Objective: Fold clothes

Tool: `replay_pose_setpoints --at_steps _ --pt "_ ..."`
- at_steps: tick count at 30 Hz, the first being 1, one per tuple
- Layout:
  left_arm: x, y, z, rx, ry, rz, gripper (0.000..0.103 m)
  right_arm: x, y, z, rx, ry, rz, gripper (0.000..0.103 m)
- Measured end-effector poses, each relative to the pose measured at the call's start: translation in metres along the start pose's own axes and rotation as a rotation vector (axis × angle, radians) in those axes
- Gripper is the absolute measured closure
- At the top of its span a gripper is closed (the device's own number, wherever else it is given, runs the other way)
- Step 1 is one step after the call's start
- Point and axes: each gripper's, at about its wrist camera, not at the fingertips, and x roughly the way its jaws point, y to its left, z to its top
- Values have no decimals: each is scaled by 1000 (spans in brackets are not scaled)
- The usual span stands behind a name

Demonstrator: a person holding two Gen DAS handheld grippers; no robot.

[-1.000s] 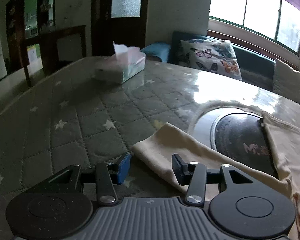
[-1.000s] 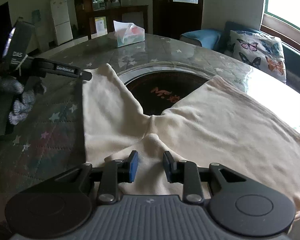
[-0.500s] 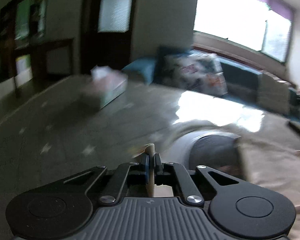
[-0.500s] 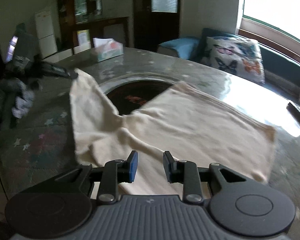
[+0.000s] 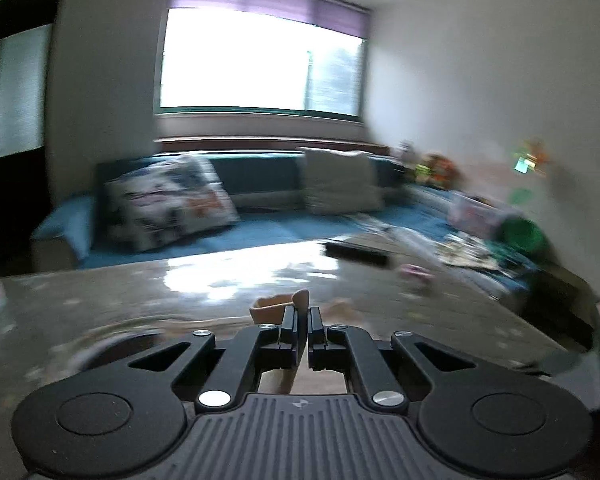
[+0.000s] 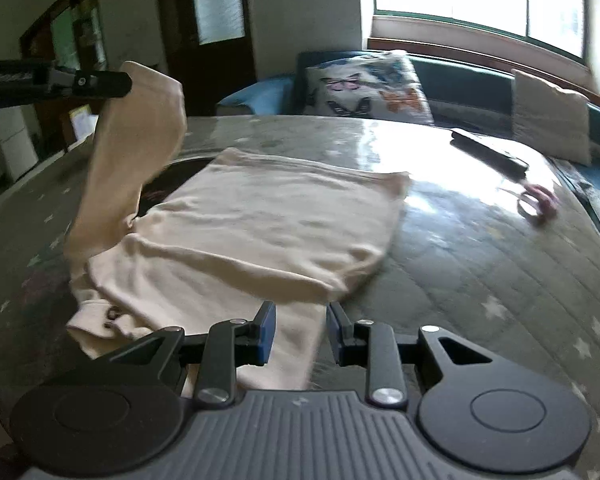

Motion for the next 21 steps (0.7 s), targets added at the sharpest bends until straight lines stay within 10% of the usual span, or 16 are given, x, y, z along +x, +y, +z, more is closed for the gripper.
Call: replay_pose_setpoints --at_steps 14,21 --pt "57 -53 -47 96 220 -165 85 -19 -37 -14 108 -34 -41 76" --pt "39 6 -53 56 211 -17 83 -10 -16 5 55 -58 13 76"
